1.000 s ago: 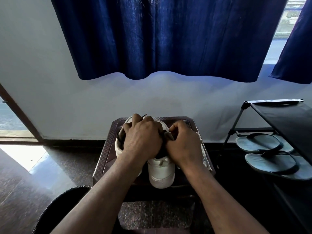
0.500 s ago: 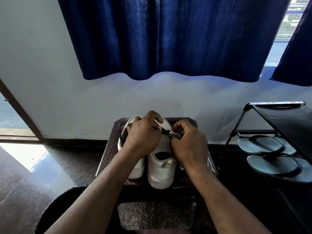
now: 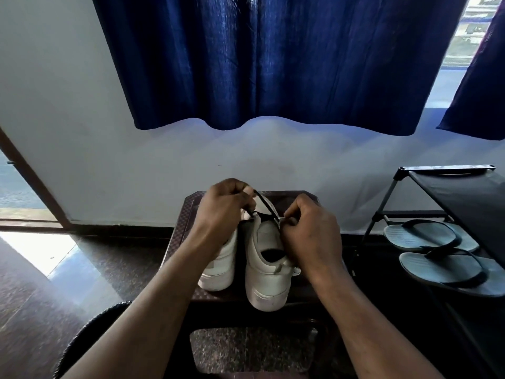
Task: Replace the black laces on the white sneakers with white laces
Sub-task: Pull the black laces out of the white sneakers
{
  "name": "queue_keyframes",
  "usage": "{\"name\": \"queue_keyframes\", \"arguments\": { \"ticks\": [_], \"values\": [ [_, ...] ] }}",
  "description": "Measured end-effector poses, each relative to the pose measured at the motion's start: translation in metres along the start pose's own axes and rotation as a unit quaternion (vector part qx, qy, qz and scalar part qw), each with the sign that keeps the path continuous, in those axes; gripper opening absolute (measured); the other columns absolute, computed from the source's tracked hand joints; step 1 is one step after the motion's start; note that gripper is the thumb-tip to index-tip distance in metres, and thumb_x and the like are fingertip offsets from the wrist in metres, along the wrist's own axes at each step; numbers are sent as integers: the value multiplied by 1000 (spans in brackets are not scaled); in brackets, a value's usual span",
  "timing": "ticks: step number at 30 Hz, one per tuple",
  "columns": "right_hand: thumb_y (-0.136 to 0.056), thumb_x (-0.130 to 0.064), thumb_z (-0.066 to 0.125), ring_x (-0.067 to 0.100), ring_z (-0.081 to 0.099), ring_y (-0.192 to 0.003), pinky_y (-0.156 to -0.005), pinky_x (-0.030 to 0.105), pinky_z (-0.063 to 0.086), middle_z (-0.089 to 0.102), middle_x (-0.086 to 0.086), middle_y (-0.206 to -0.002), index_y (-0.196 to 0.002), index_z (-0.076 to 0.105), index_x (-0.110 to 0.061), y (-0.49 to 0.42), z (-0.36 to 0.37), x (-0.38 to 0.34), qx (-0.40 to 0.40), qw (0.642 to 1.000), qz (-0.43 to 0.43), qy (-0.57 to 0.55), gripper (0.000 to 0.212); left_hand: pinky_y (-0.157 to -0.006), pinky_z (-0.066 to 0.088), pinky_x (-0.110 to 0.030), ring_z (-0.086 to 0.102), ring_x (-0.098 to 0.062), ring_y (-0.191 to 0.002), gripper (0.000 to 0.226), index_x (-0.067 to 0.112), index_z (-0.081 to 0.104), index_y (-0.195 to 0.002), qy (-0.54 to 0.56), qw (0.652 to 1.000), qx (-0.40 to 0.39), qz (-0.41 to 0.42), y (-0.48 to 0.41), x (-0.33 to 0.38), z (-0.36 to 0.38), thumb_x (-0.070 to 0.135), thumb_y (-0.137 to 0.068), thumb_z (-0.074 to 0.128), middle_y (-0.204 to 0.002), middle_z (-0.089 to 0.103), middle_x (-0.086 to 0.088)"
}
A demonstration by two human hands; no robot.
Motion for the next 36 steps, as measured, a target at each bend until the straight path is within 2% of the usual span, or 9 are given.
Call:
{"name": "queue_keyframes", "arguments": {
  "ticks": [6,9,14,18,22,26,29,33,36],
  "values": [
    [-79,-15,69,27,64,-77,-64,38,51,60,-6,-75,-83,65,-21,2,5,-6,-10,1000,-11,-8,9,-72,47,-27,66,-17,-88,12,23,77,-80,-459,880,-16,122,-3,8,4,29,-89,71,-89,74,6],
    [-80,-17,67,27,65,-78,-64,38,52,67,-3,-80,-83,64,-23,3,6,-8,-4,1000,-14,-9,7,-72,43,-29,64,-21,-89,14,25,73,-81,-470,868,1,157,0,9,10,28,-93,68,-93,71,2],
    [-78,-12,61,23,58,-76,-60,33,37,61,-8,-79,-76,57,-23,4,5,-8,-11,1000,24,-8,12,-64,48,-25,58,-13,-56,22,23,68,-71,-66,995,-76,25,1,17,7,32,-90,71,-69,62,-3],
    [-80,-15,60,20,51,-72,-60,34,38,56,-10,-76,-78,56,-23,4,5,-8,-14,999,29,-8,9,-65,47,-26,65,-11,-79,26,25,67,-72,-415,902,-57,105,-1,26,-8,41,-87,79,-78,70,7],
    [-80,-16,60,18,49,-70,-59,34,38,54,-10,-72,-80,58,-20,5,6,-9,-16,999,37,-13,5,-69,47,-30,65,-22,-86,29,28,60,-69,-506,851,-38,135,2,22,-1,36,-93,72,-84,67,4],
    [-82,-16,58,15,47,-72,-61,31,36,52,-12,-76,-81,58,-22,6,5,-8,-7,999,53,-1,6,-68,53,-28,61,-16,-69,25,12,65,-78,-78,992,-70,63,5,33,3,15,-102,62,-70,62,8],
    [-84,-18,59,15,44,-70,-62,30,35,49,-13,-73,-81,58,-23,6,5,-8,-1,998,57,4,6,-51,41,-29,47,-16,-51,33,14,62,-73,79,995,-49,23,3,33,-11,26,-104,62,-62,49,1],
    [-80,-16,58,16,47,-68,-58,32,32,54,-11,-71,-79,57,-21,6,6,-8,-9,999,46,-17,5,-51,42,-24,55,-12,-53,39,19,67,-66,-389,917,-64,57,-2,33,-24,51,-85,79,-56,59,9],
    [-79,-16,57,15,47,-68,-59,33,32,56,-11,-73,-78,57,-21,7,5,-8,-10,998,50,-27,5,-61,46,-29,62,-23,-74,38,26,63,-60,-524,845,-70,77,-3,30,-20,48,-87,78,-70,61,5]
  ]
}}
Point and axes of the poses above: each hand's wrist, its own y-axis away from the middle knuckle, its own z-axis out of the palm, x = y × z, the point moved 4 cm from there along -y, towards the middle knuckle
